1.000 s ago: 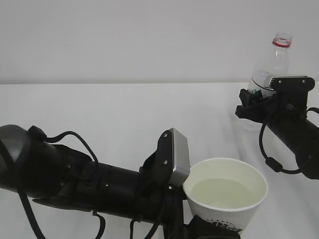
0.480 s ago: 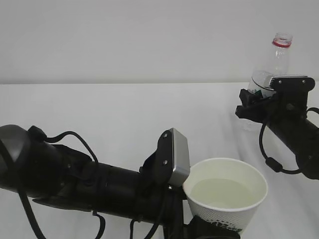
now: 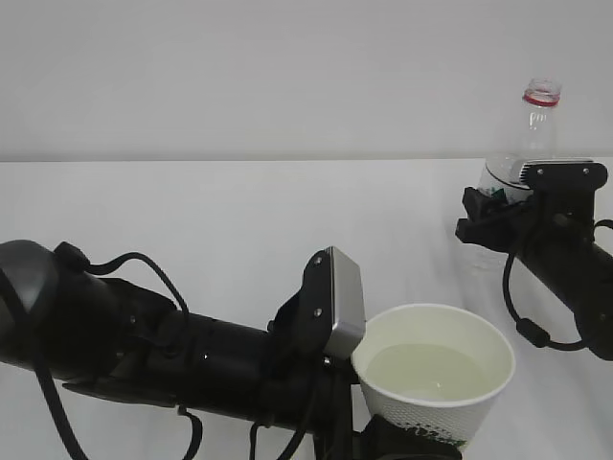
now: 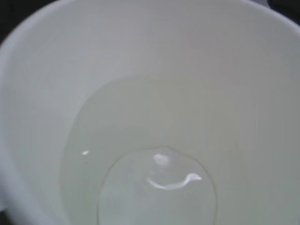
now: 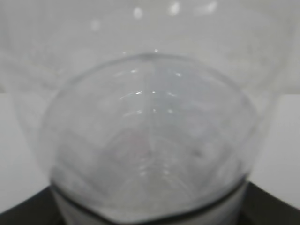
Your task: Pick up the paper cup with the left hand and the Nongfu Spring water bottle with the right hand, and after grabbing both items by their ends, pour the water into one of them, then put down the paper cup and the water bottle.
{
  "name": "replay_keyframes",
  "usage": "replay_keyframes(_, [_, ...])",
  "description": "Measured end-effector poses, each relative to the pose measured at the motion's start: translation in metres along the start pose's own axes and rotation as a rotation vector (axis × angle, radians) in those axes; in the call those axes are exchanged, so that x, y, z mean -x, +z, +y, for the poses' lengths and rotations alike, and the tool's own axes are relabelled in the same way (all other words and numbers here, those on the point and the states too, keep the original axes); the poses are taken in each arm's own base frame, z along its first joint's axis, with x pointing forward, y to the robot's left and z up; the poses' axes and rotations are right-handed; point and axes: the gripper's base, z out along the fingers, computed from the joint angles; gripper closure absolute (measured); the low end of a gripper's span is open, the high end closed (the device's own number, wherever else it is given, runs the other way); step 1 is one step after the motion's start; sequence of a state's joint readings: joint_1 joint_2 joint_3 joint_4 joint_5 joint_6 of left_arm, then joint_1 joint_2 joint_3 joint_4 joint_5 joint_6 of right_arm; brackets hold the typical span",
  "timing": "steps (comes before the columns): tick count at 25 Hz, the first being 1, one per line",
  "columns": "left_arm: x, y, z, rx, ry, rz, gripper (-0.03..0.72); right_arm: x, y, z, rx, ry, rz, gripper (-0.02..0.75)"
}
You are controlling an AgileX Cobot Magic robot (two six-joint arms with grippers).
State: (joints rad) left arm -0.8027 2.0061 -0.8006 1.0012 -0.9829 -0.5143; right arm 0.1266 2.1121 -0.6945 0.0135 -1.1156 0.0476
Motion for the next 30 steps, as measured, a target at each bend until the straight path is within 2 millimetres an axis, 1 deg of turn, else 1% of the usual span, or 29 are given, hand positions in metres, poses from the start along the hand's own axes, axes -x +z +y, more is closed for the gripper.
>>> replay_keyframes(5, [0.0, 0.0, 0.0, 0.0, 0.0, 0.0, 0.188, 0.0, 0.0, 0.0, 0.0, 0.0, 0.0, 0.3])
replay_keyframes(12, [0.0, 0.0, 0.0, 0.0, 0.0, 0.0, 0.188, 0.0, 0.0, 0.0, 0.0, 0.0, 0.0, 0.2])
replay_keyframes(18, [0.0, 0.0, 0.0, 0.0, 0.0, 0.0, 0.188, 0.0014, 0.0, 0.0002, 0.002, -0.001, -0.015, 0.146])
replay_keyframes(30, [0.0, 0.0, 0.0, 0.0, 0.0, 0.0, 0.188, 0.0017, 0.0, 0.0002, 0.003, -0.001, -0.019, 0.135])
